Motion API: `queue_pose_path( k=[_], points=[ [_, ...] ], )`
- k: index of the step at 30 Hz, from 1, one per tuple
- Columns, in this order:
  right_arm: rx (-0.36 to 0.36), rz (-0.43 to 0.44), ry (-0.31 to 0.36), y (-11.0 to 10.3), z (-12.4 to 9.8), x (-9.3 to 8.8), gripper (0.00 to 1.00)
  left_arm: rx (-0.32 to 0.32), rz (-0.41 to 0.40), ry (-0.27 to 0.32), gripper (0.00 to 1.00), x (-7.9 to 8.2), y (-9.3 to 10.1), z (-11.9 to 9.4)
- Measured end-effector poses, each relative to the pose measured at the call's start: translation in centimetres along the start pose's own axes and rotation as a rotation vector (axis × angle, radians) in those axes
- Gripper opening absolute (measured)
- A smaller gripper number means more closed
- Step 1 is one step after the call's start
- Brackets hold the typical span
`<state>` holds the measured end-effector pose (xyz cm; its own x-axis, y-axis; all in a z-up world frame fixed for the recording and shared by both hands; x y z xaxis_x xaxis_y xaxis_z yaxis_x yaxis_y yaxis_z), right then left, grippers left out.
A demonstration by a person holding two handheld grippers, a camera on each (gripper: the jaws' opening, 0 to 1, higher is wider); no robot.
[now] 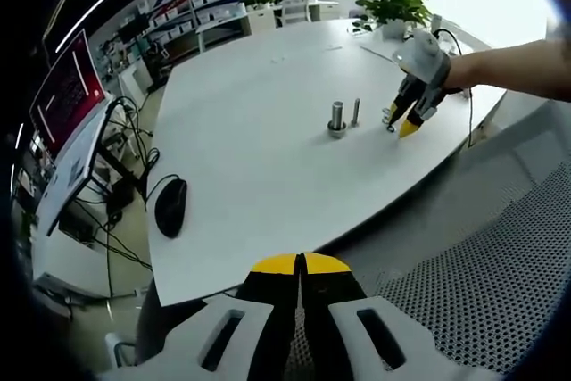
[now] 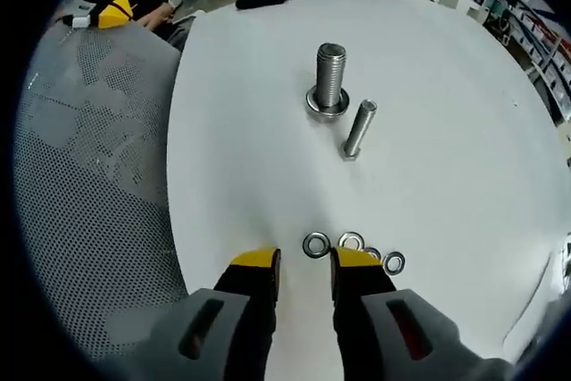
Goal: Place the washer onto the threaded stud by aligning its center hole with the stud, sliding it down to the base, and recovering from edge contact or off-axis alignment until the washer reaches the visible bottom stop.
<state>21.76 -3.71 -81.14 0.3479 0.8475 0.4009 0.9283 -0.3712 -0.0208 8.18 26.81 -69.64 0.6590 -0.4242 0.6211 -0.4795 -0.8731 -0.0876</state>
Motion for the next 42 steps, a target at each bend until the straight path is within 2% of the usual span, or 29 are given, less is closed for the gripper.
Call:
queue_pose_path(
  k=[7,9,16,21,25,34,39,42],
  points=[
    [-0.006,-0.067,-0.057,0.1,0.2,0.6,0.22,-0.003,0.003,0.001,0.00,0.0,0.0,0.0],
    [0.009,-0.131,-0.083,-0.1,0.3,0.7,0.20,-0.004,0.005,0.003,0.00,0.0,0.0,0.0],
    [0.011,-0.151,-0.117,-0.3,0.5,1.0,0.16,-0.006,0.004,0.005,0.00,0.0,0.1,0.0],
    [-0.014,-0.159,-0.138,-0.5,0.6,1.0,0.15,-0.008,0.005,0.006,0.00,0.1,0.1,0.0],
    [-0.020,-0.134,-0.150,-0.3,0.5,1.1,0.15,-0.008,0.005,0.007,0.00,0.1,0.1,0.0],
    [-0.029,-0.122,-0.140,-0.5,0.5,1.0,0.15,-0.012,0.008,0.004,0.00,0.1,0.1,0.0],
    [-0.049,-0.100,-0.096,-0.5,0.4,0.7,0.15,-0.010,0.007,0.010,0.00,0.1,0.1,-0.1],
    [-0.045,-0.054,-0.072,-0.3,0.3,0.6,0.15,-0.011,0.007,0.005,0.00,0.0,0.1,0.0]
  ],
)
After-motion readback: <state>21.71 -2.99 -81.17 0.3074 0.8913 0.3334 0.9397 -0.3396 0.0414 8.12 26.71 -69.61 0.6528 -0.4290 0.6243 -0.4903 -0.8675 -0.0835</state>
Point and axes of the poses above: the point that each gripper's makers call its tool centre point, and the gripper's own axes: z roughly forward along the fingers, y roughly to its right, x roughly out of its top, the point moved 6 cm from there along -z, roughly backward along the fingers, and after that the axes turned 3 degrees about y, right-handed, at the moved point
